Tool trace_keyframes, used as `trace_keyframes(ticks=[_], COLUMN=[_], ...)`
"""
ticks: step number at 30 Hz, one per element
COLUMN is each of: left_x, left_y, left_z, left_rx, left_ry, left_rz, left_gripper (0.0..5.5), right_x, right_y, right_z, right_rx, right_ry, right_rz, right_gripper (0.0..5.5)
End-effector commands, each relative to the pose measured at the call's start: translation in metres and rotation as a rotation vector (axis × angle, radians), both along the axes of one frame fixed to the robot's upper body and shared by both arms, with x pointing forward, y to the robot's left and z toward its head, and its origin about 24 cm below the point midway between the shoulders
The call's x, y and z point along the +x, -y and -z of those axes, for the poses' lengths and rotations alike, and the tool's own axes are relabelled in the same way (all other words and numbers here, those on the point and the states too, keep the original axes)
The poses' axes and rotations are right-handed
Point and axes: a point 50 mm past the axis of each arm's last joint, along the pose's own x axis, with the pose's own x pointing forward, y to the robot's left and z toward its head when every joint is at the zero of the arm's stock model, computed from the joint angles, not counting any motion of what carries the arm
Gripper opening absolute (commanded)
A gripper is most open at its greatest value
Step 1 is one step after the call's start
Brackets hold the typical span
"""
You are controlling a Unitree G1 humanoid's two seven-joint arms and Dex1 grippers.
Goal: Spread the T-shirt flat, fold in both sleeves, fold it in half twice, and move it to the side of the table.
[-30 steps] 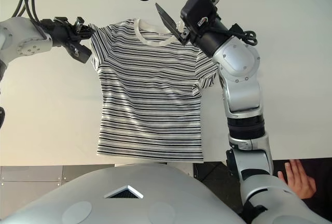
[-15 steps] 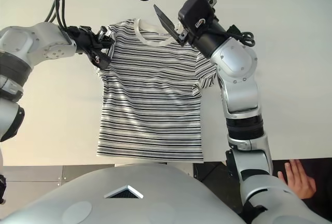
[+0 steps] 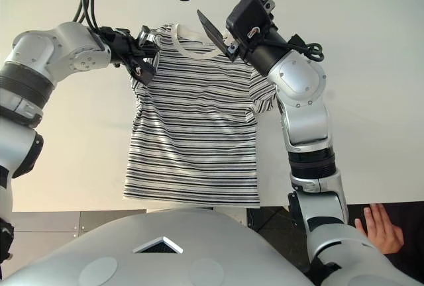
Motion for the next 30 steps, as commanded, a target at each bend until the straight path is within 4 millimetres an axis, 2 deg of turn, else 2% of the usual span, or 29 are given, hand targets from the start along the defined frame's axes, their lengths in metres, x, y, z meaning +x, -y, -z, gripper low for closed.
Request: trace_keyframes(ticks=[1,7,9,13,23,26,30], left_x=[-0.001,-0.004,-0.004,-0.003,0.013,0.014,0.013], left_y=[0.011,0.015,0.013,0.014,0.014,0.024,0.037], left_z=[-0.001,0.017,0.023,0.023,-0.006,-0.016,-0.025], left_rx=[-0.005,0.051,0.056,0.023,-0.078,-0.196,-0.353], left_ry=[-0.006,-0.073,-0.117,-0.139,-0.042,-0.020,0.029], left_rz=[0.019,-0.002,-0.054,-0.081,-0.116,-0.091,-0.048], left_gripper=[0.14,0.14,0.47,1.07,2.60,3.17,3.59], right_x=[0.000,-0.001,0.000,0.001,0.003,0.004,0.004], right_y=[0.000,0.000,0.000,0.000,0.001,0.002,0.003], right_z=[0.000,-0.001,-0.002,-0.001,0.005,0.006,0.008], right_rx=[-0.003,0.001,0.005,0.006,-0.007,-0.012,-0.020], right_ry=[0.005,0.009,0.010,0.008,-0.009,-0.012,-0.012], right_rz=[0.008,0.009,0.008,0.011,0.016,0.022,0.028], right_gripper=[3.13,3.13,3.13,3.13,3.13,3.13,3.13])
